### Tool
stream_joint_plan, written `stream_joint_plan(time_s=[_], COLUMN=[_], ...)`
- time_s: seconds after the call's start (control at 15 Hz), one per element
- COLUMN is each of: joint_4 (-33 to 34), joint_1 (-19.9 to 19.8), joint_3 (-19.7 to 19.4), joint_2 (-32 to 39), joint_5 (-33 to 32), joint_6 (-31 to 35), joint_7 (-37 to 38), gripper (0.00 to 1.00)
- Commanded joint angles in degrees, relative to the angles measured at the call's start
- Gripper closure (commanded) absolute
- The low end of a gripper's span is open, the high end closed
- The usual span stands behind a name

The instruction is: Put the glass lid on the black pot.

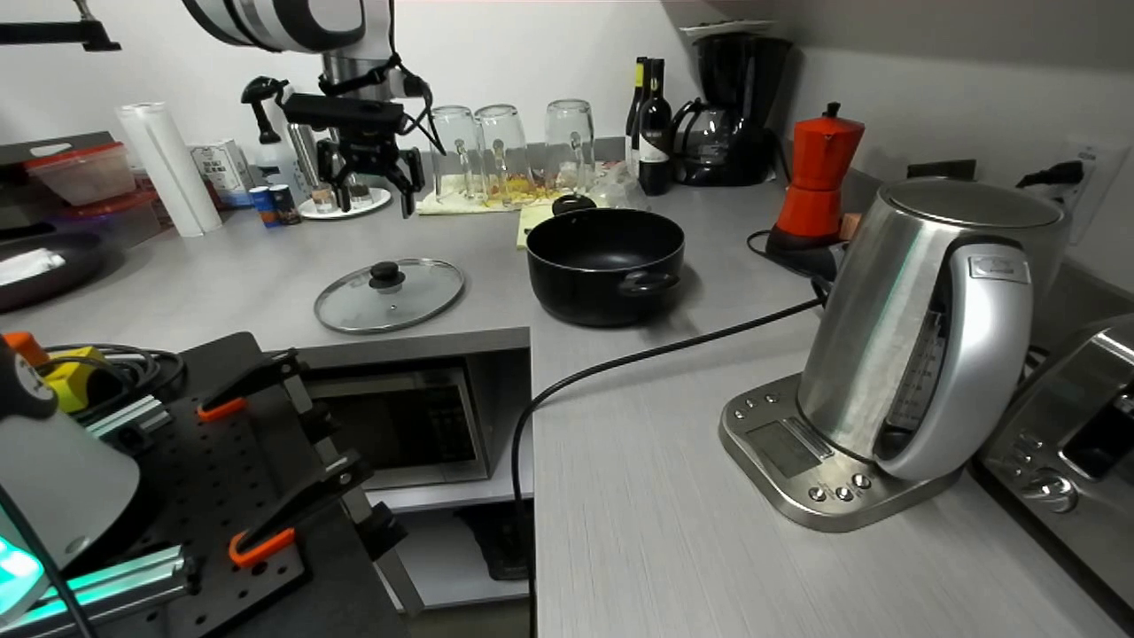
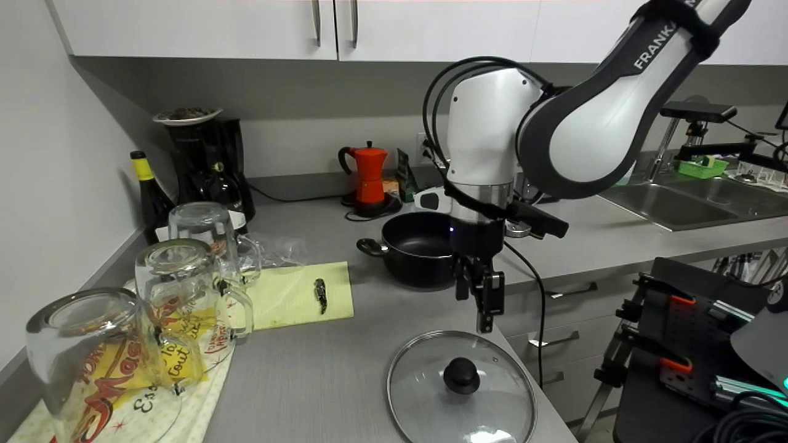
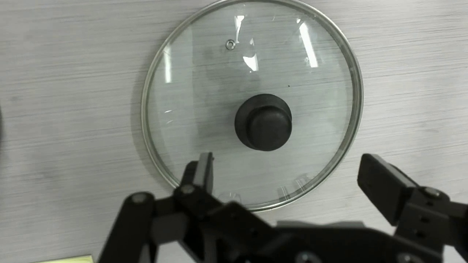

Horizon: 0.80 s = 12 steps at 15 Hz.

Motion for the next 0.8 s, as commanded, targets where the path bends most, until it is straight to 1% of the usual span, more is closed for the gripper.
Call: stream_joint_plan(time_s=[0.0,0.33,0.73], joint_4=[4.6,7.9,9.2], joint_1=[-2.0,-2.7,-2.0], joint_3=[2.2,3.9,3.7], joint_2=[6.8,13.2,17.7], joint_5=[0.8,-0.2,-1.6], joint_6=[1.6,3.1,6.3], joint_7=[-2.8,-2.4,0.2], gripper=[0.0,0.0,0.0])
